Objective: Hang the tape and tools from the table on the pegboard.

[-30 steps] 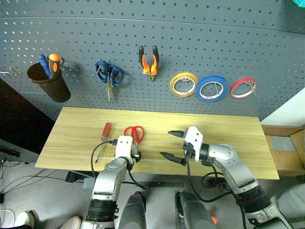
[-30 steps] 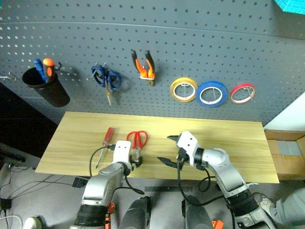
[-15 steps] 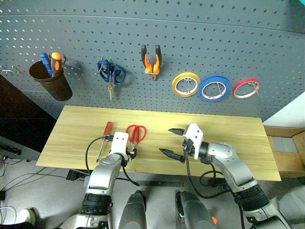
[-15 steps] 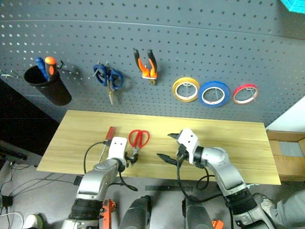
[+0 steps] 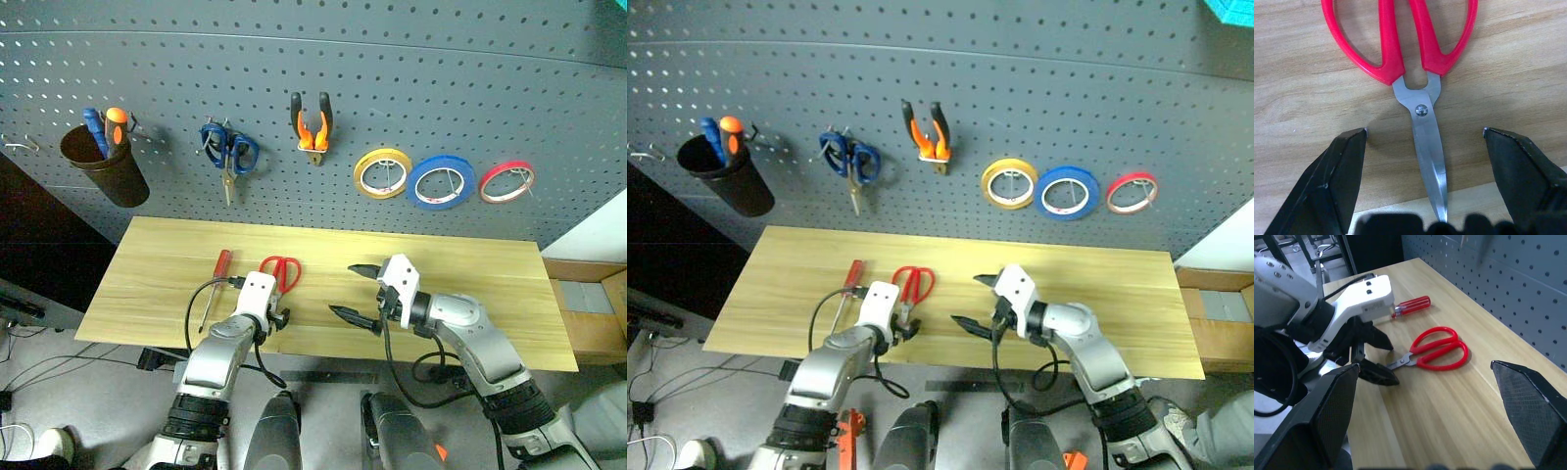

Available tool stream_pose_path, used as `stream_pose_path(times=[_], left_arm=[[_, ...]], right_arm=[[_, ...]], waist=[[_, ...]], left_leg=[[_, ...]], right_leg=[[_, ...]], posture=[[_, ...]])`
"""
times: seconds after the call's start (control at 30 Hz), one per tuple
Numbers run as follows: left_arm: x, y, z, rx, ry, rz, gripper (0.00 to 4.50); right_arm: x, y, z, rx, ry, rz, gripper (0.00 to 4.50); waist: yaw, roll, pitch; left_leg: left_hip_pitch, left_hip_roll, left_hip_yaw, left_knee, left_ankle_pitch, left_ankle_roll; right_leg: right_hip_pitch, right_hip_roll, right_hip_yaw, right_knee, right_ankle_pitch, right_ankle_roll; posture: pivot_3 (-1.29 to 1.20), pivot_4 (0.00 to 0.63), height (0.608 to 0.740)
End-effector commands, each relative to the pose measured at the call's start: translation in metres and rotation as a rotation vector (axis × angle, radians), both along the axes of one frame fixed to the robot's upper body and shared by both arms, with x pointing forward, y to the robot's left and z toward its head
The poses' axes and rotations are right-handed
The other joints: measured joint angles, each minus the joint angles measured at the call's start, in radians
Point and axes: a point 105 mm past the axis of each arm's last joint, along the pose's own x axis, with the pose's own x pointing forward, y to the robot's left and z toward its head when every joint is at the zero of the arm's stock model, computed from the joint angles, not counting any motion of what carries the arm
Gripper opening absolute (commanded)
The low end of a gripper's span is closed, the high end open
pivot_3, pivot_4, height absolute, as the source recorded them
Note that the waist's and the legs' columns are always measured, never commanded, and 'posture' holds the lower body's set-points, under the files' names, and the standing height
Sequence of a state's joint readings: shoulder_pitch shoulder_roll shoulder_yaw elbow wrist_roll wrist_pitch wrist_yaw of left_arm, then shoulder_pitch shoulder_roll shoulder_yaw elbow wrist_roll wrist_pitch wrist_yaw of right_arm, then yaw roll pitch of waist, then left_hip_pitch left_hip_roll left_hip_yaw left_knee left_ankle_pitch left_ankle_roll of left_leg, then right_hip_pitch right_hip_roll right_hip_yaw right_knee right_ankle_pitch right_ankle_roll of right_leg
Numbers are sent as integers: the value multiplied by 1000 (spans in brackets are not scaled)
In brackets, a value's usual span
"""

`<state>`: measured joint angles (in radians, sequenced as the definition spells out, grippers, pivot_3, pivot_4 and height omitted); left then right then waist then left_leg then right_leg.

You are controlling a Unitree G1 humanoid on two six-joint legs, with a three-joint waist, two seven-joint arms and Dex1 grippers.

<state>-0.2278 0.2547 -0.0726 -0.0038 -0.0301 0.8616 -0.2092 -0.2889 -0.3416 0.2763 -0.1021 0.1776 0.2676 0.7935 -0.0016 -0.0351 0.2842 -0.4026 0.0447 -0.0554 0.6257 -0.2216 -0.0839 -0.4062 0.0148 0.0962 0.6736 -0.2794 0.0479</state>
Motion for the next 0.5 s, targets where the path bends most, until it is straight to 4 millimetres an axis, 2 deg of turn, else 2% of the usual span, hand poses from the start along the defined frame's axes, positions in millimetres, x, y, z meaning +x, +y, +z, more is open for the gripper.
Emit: stream_pose_path(times=[0.03, 0.13, 0.23, 0.5], left_arm=[[-10, 9, -18, 23, 73, 13, 4042], [-10, 9, -19, 16, 87, 6, 4042], [-11, 9, -20, 7, 93, 1, 3512], [-12, 9, -21, 8, 95, 7, 718]], right_arm=[[-3, 1, 6, 14, -30, 18, 4500], [-3, 2, 6, 15, -32, 19, 4500], [-2, 3, 8, 17, -35, 20, 4500], [-1, 3, 8, 15, -40, 17, 4500]], waist=[[0, 0, 0], [-1, 1, 0], [-1, 1, 0], [-1, 1, 1]], left_leg=[[0, 0, 0, 0, 0, 0], [0, 0, 0, 0, 0, 0], [0, 0, 0, 0, 0, 0], [0, 0, 0, -1, 0, 0]], right_leg=[[0, 0, 0, 0, 0, 0], [0, 0, 0, 0, 0, 0], [0, 0, 0, 0, 0, 0], [0, 0, 0, -1, 0, 0]], posture=[[122, 287, 740], [122, 284, 740], [121, 282, 740], [123, 279, 740]])
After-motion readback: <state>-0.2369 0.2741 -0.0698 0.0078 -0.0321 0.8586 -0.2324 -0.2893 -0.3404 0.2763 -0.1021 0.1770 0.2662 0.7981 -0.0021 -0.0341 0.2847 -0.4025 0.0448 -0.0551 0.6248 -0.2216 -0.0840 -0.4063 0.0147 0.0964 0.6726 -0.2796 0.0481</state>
